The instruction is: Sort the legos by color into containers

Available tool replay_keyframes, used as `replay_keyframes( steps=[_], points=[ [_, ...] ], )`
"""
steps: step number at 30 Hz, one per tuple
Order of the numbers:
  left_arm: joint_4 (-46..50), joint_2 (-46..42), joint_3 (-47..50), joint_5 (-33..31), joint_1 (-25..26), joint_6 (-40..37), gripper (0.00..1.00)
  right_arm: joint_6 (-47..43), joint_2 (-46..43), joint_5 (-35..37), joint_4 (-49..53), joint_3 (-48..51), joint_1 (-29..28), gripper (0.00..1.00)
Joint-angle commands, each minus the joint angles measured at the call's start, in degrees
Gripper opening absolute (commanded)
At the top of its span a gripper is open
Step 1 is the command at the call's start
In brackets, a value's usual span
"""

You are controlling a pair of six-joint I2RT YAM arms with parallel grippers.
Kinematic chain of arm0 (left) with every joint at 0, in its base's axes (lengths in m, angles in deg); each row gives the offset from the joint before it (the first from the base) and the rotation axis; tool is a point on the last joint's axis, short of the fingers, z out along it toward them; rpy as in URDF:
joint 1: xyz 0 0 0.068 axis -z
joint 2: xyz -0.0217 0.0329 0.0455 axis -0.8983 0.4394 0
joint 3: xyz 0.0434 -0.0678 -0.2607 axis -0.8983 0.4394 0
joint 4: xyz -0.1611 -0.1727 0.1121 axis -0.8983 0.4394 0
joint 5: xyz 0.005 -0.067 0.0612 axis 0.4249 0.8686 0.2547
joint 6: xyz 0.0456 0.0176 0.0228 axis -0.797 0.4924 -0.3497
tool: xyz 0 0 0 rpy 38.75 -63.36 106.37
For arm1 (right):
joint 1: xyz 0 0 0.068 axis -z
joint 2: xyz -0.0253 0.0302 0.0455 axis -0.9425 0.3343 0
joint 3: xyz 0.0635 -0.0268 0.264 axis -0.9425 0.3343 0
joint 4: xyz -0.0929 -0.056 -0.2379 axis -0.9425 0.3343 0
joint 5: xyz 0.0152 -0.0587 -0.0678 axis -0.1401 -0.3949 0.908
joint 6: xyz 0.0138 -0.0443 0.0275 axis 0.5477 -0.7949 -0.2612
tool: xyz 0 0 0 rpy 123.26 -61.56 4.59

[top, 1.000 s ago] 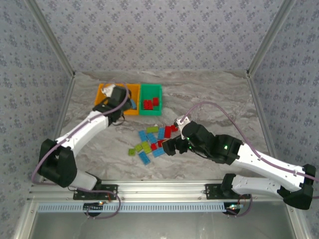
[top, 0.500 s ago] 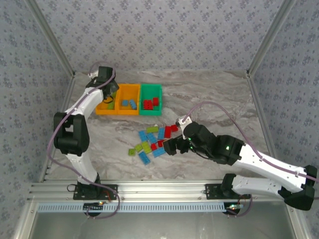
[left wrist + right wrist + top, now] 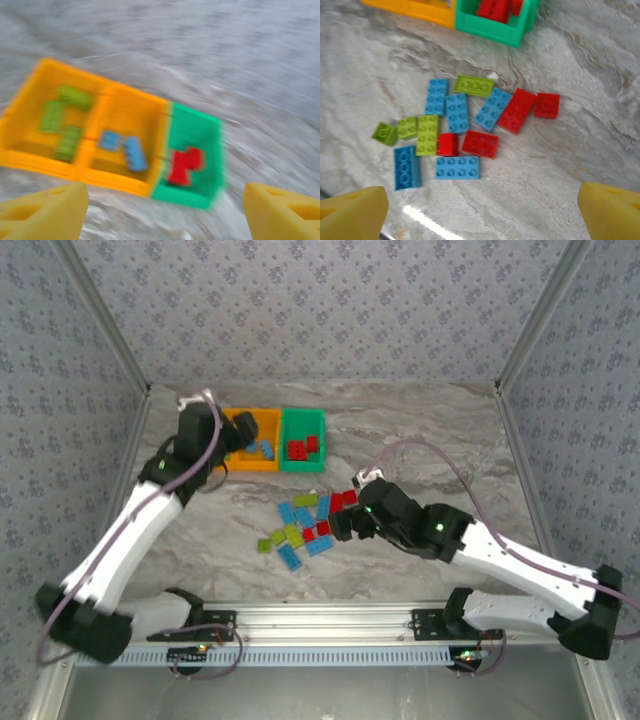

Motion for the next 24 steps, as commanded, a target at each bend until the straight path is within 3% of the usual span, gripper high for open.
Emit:
replay_keyframes(
  steps=[1, 7, 12, 16, 20, 24],
  points=[
    [2.5, -8.8, 4.4, 4.2, 7.2, -13.1, 0.81, 2.4, 5.5, -4.1, -0.9, 0.4, 3.2, 1.0],
    [19.6, -21.6, 7.7, 24.4, 11.3, -31.9, 0.93, 3.8, 18.7, -7.5, -4.7, -1.9, 5.6, 0.85],
    [20.3, -28.6, 17.7, 39.8, 11.4, -48.7, 0.93, 9.0, 27.8, -4.4, -5.4, -4.5, 9.7, 0.76],
    [14.0, -31.4, 24.8, 44.3, 11.4, -52.9, 0.93, 5.1, 30.6, 2.4, -5.8, -4.9, 12.7, 0.69],
    [13.3, -31.2, 26.2, 45.7, 11.5, -54.2, 0.93, -0.6, 33.1, -2.4, -9.4, -4.7, 15.6, 0.56],
    [13.8, -31.5, 27.2, 45.4, 11.4, -54.9, 0.93, -2.5, 37.0, -7.0, -11.4, -6.6, 16.7, 0.55]
  ],
)
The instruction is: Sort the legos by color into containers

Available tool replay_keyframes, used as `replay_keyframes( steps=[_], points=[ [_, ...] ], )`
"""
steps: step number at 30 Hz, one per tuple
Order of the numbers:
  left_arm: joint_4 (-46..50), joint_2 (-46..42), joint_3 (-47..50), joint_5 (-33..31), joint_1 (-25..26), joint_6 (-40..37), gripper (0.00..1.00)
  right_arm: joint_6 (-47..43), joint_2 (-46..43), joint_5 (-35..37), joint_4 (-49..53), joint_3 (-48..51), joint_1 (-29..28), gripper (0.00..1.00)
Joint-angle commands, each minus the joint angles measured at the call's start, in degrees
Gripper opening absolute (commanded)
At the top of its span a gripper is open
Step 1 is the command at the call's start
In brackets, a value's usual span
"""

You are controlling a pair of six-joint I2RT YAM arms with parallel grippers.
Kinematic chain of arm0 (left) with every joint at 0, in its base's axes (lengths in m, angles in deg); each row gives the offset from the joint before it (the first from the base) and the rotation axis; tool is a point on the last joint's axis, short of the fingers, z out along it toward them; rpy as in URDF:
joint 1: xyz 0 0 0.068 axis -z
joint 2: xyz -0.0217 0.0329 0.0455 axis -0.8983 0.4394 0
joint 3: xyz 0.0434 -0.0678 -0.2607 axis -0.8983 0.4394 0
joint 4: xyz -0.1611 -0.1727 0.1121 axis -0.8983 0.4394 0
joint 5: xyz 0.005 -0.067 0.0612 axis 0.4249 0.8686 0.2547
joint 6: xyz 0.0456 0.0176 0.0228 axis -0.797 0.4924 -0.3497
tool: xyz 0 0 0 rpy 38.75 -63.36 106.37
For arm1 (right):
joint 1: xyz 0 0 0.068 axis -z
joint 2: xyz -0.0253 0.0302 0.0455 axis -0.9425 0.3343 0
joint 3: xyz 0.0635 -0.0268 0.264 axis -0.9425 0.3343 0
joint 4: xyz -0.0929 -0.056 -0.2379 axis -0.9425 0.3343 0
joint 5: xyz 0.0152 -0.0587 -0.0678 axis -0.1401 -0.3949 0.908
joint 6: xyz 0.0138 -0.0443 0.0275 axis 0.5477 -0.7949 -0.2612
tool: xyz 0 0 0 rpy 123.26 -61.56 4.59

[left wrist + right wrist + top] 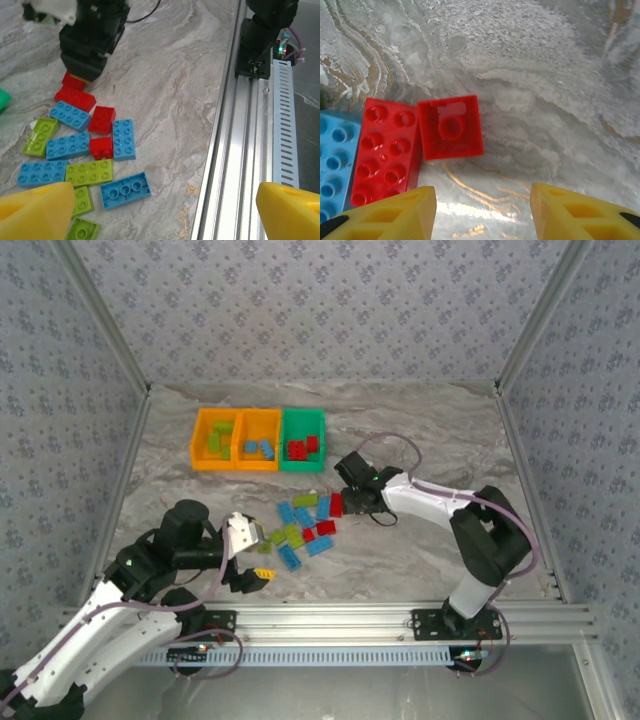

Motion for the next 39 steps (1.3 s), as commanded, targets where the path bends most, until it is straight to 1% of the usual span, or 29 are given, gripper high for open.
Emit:
replay_keyframes(
  steps=[1, 7, 9, 10, 13, 15, 17, 18, 20, 23, 25, 27, 29, 31, 33, 35, 39],
  points=[
    [-1.8, -0.9, 0.9, 3.0, 0.3, -3.1, 0.93, -3.1, 3.2, -3.3, -2.0, -3.1, 0.3, 0.55],
    [-1.8, -1.2, 1.7, 2.6, 0.3, -3.1, 0.94, -3.4, 7.2, -2.9, -1.9, -5.6, 1.3, 0.54],
    [-1.8, -1.2, 2.0, 2.6, 0.3, -3.2, 0.94, -3.6, 8.3, -2.2, -1.8, -6.2, 2.0, 0.49],
    [-1.9, -1.2, 2.0, 2.6, 0.3, -3.2, 0.94, -3.7, 8.9, -2.2, -1.9, -6.5, 2.3, 0.48],
    [-2.1, -1.1, 2.1, 2.3, 0.3, -3.5, 0.94, -4.1, 10.0, -3.1, -2.1, -6.9, 3.3, 0.44],
    [-1.9, -1.1, 2.3, 2.0, 0.3, -3.5, 0.94, -4.1, 10.4, -3.8, -2.5, -6.9, 3.8, 0.38],
    [-2.1, -1.2, 2.3, 2.0, 0.3, -3.5, 0.94, -4.1, 10.1, -3.9, -2.1, -7.1, 4.0, 0.34],
    [-2.1, -1.2, 2.3, 2.0, 0.2, -3.6, 0.94, -3.8, 9.5, -3.6, -1.5, -7.0, 4.0, 0.32],
    [-2.2, -1.3, 2.3, 2.0, 0.2, -3.7, 0.94, -3.3, 7.0, -2.6, -1.1, -6.0, 3.8, 0.3],
    [-2.2, -2.1, 2.7, 2.5, 0.2, -3.9, 0.95, -2.2, -0.5, 0.3, -2.5, -3.1, 1.9, 0.27],
    [-5.4, -3.2, 3.4, 2.5, -0.2, -3.9, 0.97, -2.9, -5.5, 2.9, -4.5, -1.8, -0.6, 0.26],
    [-8.3, -4.9, 4.6, 1.8, -1.4, -2.2, 0.99, -4.2, -8.0, 3.6, -6.2, -3.0, -2.6, 0.26],
    [-11.8, -6.7, 5.8, -0.8, -3.1, 1.4, 0.99, -6.3, -7.5, 4.5, -8.0, -5.9, -3.8, 0.27],
    [-16.0, -8.5, 7.1, -7.1, -4.8, 7.3, 0.99, -8.4, -4.8, 5.3, -10.3, -10.3, -3.9, 0.27],
    [-18.0, -10.2, 7.9, -13.1, -6.2, 12.1, 0.99, -9.9, 0.0, 5.4, -12.0, -15.5, -3.2, 0.27],
    [-18.2, -11.1, 8.0, -17.3, -7.1, 14.4, 0.99, -11.3, 5.7, 5.3, -12.0, -21.7, -2.5, 0.27],
    [-17.8, -11.8, 7.5, -23.9, -7.3, 17.0, 0.99, -13.5, 17.6, 5.3, -10.3, -35.5, -0.8, 0.29]
  ],
)
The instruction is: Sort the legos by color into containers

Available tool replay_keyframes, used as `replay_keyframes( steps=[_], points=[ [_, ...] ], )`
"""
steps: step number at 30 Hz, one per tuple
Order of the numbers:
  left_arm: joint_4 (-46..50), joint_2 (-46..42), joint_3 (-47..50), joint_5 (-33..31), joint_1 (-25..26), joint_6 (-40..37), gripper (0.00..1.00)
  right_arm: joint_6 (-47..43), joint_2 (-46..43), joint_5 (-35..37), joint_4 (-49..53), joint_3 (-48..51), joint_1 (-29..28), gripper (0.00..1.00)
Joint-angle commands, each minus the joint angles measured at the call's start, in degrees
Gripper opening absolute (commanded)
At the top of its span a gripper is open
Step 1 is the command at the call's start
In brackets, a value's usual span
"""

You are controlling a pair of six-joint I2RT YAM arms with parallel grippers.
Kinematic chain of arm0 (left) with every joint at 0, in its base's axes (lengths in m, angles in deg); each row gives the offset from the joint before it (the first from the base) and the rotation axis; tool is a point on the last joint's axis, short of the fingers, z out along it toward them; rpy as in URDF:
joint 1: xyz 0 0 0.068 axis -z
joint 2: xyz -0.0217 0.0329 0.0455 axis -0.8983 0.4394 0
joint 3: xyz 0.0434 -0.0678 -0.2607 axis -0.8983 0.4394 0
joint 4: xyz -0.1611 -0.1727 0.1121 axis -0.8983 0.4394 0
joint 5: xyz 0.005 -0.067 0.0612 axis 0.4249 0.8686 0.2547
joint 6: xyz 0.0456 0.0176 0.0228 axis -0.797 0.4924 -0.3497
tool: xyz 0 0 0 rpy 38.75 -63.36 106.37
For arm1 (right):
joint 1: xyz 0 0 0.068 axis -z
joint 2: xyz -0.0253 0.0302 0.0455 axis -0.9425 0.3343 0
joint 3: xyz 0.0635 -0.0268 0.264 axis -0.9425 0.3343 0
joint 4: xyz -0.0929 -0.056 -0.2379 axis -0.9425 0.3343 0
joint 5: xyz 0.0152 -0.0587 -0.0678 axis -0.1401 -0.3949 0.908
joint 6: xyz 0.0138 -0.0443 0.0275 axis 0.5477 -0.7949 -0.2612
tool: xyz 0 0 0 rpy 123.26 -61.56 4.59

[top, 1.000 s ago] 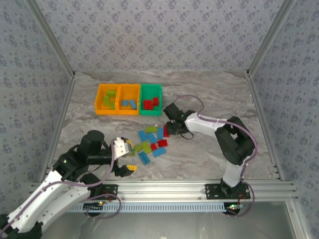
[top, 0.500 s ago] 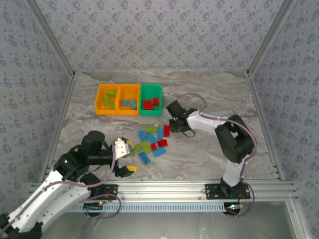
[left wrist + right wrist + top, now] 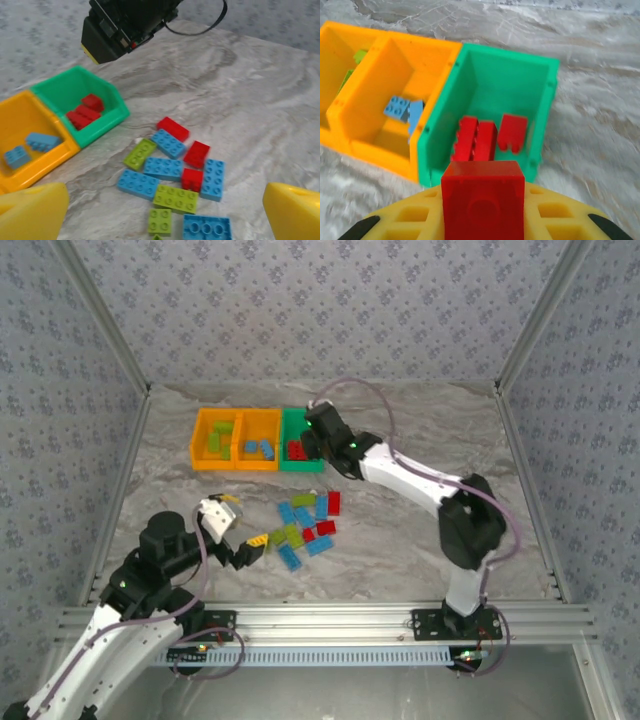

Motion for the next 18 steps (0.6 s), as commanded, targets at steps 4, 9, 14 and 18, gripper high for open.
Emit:
replay_keyframes(
  steps=[4, 9, 14, 18],
  points=[
    [-2.2, 0.0, -0.9, -14.3, -0.5, 7.5, 0.99, -4.1, 15.5, 1.1, 4.6, -18.0, 2.6, 0.32],
    [-0.5, 3.6, -2.5, -19.6, -1.1, 11.1, 0.99, -5.5, 21.3, -0.5, 9.7, -27.6, 3.3, 0.53],
    [0.3, 7.6, -3.8, -19.3, -3.6, 13.4, 0.99, -8.1, 17.9, -0.2, 14.8, -30.3, 3.2, 0.55],
    [1.4, 9.5, -4.7, -18.8, -5.3, 14.5, 0.96, -6.5, 5.6, -3.5, 18.5, -21.6, 1.9, 0.55]
  ],
)
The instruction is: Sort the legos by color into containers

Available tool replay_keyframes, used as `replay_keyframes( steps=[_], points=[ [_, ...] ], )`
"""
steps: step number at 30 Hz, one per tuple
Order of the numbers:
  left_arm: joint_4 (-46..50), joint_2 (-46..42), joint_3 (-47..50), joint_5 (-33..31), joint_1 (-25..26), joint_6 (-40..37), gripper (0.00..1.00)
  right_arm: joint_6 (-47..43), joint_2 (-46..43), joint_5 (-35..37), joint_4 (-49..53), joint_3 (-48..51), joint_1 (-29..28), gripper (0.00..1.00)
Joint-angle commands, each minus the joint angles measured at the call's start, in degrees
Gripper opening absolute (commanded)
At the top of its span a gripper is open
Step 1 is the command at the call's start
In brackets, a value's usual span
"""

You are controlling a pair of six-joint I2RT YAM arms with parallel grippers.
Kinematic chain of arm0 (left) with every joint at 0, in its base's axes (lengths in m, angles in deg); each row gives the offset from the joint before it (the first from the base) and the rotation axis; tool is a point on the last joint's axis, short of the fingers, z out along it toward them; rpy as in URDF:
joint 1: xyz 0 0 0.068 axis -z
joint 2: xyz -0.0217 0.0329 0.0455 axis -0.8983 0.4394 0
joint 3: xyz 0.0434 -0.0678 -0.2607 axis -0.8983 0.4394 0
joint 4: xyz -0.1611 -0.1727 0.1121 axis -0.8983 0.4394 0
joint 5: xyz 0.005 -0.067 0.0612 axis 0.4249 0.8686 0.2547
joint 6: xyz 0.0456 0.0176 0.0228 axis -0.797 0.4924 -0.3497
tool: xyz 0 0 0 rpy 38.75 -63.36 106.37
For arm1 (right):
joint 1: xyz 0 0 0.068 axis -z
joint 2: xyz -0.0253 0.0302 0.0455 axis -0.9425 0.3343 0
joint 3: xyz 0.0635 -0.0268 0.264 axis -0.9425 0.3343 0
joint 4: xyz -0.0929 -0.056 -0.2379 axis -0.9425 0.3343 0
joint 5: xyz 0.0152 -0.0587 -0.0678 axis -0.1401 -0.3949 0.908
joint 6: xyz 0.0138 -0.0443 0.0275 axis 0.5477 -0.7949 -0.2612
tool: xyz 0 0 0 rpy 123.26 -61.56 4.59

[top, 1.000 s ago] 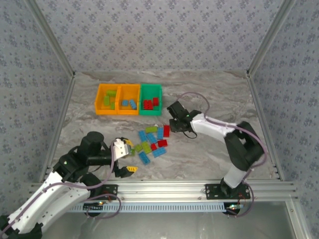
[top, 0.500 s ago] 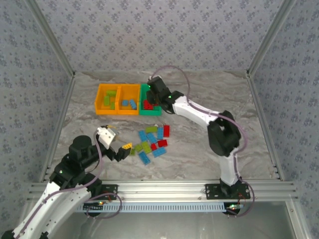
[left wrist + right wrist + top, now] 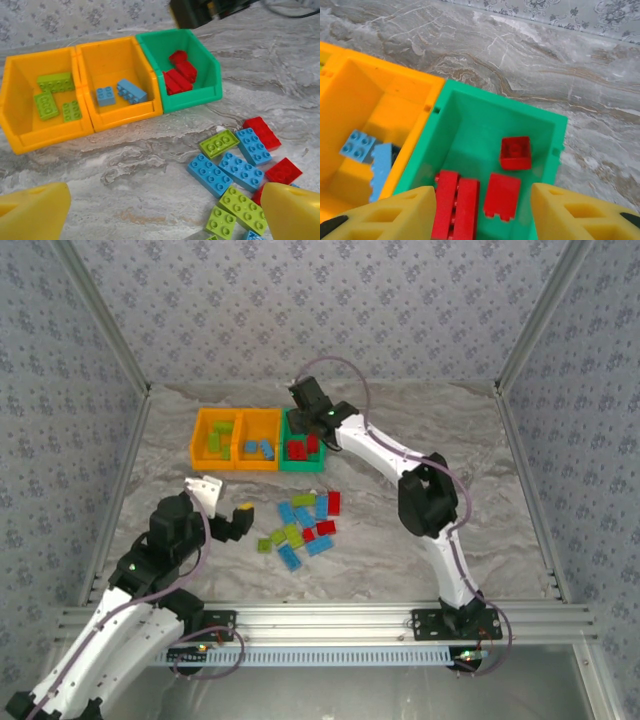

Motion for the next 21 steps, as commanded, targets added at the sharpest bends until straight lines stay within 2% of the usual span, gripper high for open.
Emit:
replay_keyframes(
  steps=[1, 3, 6, 9, 12, 14, 16, 18, 21],
  points=[
    [1.5, 1.0, -2.7, -0.8, -1.3, 2.6, 0.96, -0.4, -15.3, -4.4, 4.6, 8.6, -1.7, 0.56],
    [2.8, 2.1, -3.7, -0.8, -2.3, 3.8, 0.94, -0.8, -25.2, -9.1, 3.3, 18.8, -3.4, 0.63],
    [6.2, 5.3, -6.2, -3.2, -2.8, 7.9, 0.92, -1.7, -38.4, -12.4, 3.5, 31.5, -7.6, 0.73],
    [14.4, 10.0, -11.1, -7.1, -2.7, 19.6, 0.91, 0.2, -49.6, -12.8, 5.9, 41.5, -12.9, 0.81],
    [17.3, 13.5, -11.7, -2.9, -2.1, 29.0, 0.9, 6.2, -58.4, -14.9, 7.4, 50.9, -16.3, 0.87],
    [16.4, 16.1, -10.7, -0.3, 0.9, 33.3, 0.89, 10.0, -62.8, -17.0, 6.5, 55.5, -18.1, 0.91],
    [14.1, 19.6, -9.2, -2.2, 7.6, 35.0, 0.89, 13.0, -65.8, -18.1, 2.2, 59.2, -19.6, 0.99],
    [12.7, 23.6, -7.5, -5.1, 12.6, 37.1, 0.87, 13.3, -67.0, -18.9, -0.2, 61.4, -20.5, 1.0],
    [7.6, 28.5, -4.5, -4.4, 14.9, 40.3, 0.77, 12.4, -65.9, -18.5, -0.3, 61.7, -20.9, 1.0]
  ],
)
